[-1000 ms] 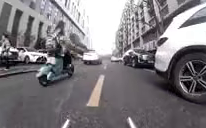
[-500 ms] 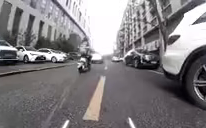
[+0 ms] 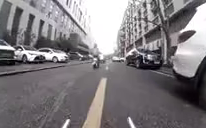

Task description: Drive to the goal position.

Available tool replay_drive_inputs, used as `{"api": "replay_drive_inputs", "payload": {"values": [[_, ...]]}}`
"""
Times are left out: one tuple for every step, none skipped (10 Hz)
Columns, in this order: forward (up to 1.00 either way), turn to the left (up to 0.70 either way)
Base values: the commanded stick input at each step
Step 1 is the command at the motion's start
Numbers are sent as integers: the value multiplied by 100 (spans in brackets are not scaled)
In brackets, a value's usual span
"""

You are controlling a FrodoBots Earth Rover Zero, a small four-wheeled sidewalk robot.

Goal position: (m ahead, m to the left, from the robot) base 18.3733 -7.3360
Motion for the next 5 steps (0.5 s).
{"api": "replay_drive_inputs", "payload": {"values": [[70, 0], [70, 0], [70, 0], [70, 0], [70, 0]]}}
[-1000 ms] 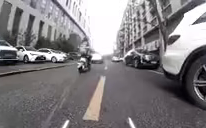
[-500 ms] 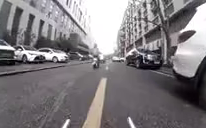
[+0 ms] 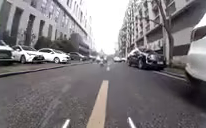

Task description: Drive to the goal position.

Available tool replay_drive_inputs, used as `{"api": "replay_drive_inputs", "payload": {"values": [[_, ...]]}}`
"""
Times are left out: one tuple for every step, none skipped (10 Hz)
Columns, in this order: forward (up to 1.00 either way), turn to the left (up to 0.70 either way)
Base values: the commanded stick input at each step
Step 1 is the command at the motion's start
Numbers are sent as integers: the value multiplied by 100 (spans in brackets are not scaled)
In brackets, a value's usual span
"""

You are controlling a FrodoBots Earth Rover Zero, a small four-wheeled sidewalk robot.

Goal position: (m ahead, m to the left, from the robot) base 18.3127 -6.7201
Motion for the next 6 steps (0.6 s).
{"api": "replay_drive_inputs", "payload": {"values": [[70, 0], [70, -1], [70, -8], [70, -14], [70, -14], [70, -14]]}}
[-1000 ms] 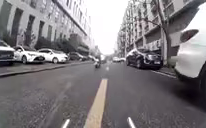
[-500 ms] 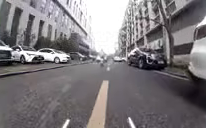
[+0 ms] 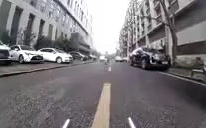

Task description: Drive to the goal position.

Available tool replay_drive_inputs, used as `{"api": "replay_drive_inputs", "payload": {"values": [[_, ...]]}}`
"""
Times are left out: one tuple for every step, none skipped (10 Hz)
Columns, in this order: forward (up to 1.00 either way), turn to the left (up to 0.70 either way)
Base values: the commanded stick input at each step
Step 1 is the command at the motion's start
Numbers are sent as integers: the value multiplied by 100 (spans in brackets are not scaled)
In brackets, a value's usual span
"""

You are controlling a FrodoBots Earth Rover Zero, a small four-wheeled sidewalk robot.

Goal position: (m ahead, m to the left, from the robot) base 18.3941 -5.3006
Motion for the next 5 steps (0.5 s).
{"api": "replay_drive_inputs", "payload": {"values": [[70, -14], [70, -14], [70, -14], [70, -14], [70, -14]]}}
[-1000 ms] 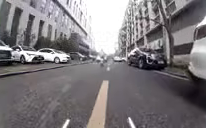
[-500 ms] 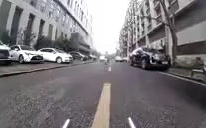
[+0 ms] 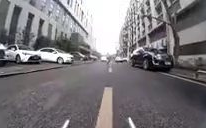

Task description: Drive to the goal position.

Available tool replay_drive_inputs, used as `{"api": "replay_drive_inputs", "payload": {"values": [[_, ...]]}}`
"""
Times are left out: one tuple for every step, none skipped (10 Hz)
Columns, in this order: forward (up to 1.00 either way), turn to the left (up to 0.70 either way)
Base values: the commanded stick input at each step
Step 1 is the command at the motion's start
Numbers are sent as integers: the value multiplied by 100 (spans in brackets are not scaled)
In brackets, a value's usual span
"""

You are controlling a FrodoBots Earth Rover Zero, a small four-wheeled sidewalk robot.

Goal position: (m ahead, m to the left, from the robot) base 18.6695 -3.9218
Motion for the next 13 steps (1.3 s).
{"api": "replay_drive_inputs", "payload": {"values": [[70, -14], [70, -14], [70, -14], [70, -14], [70, -14], [70, -14], [70, -14], [70, -14], [70, -14], [70, -14], [70, -14], [70, -14], [70, -14]]}}
